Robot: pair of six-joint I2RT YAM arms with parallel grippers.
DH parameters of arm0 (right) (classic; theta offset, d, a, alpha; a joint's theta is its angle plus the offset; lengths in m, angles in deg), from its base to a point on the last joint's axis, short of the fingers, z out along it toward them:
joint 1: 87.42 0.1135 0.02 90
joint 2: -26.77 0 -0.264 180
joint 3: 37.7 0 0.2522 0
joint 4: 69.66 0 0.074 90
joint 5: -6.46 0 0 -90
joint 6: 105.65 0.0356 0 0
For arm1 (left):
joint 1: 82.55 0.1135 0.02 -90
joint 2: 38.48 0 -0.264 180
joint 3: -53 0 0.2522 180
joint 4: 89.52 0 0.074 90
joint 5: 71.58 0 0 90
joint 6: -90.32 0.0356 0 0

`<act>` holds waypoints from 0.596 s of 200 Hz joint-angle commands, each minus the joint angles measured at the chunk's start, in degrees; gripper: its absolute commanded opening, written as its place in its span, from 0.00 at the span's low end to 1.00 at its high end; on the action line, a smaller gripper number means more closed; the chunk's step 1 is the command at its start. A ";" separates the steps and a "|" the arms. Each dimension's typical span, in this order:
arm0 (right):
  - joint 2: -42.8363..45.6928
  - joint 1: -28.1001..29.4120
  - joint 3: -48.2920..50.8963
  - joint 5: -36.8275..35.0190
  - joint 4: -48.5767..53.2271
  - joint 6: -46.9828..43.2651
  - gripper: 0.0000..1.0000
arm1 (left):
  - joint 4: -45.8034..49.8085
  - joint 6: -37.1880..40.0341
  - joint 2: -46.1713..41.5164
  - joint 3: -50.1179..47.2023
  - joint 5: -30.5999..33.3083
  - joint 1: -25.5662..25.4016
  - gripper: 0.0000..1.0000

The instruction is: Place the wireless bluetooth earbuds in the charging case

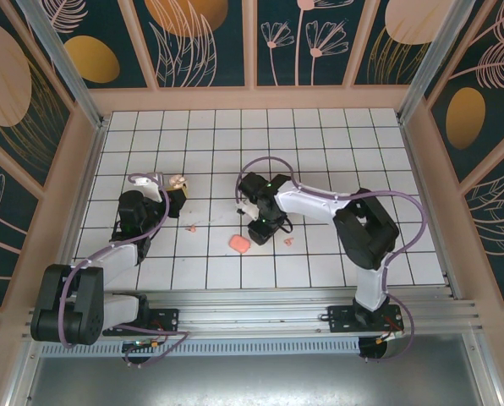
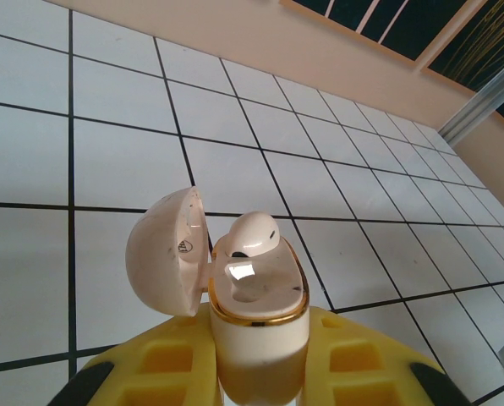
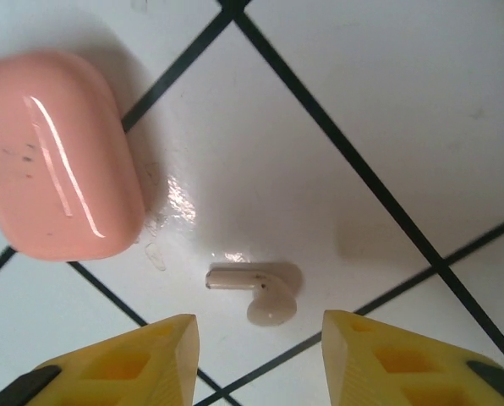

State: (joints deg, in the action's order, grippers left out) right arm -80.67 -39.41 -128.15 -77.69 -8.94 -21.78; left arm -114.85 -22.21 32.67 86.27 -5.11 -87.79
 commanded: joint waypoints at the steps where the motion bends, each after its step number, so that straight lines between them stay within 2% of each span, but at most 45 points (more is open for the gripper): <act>1: 5.36 -0.11 -1.59 -0.18 0.73 20.48 0.40 | -0.07 1.17 -1.38 2.11 -0.80 0.31 0.05; 21: 9.35 -0.86 2.74 2.22 -1.48 38.91 0.40 | -0.02 1.23 -1.57 2.38 -1.07 0.36 0.04; 42: 13.39 -0.89 9.09 7.52 -7.88 49.39 0.40 | 0.09 1.28 -1.34 2.80 -1.42 0.32 0.04; 119: 8.32 -0.46 12.57 7.25 -10.53 51.83 0.40 | -0.75 1.58 0.48 3.70 -2.36 0.31 0.04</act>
State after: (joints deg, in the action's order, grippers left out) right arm -71.08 -40.07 -117.07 -70.96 -17.40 26.94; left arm -114.48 -21.77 32.82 88.48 -6.42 -87.79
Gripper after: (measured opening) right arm 0.397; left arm 0.195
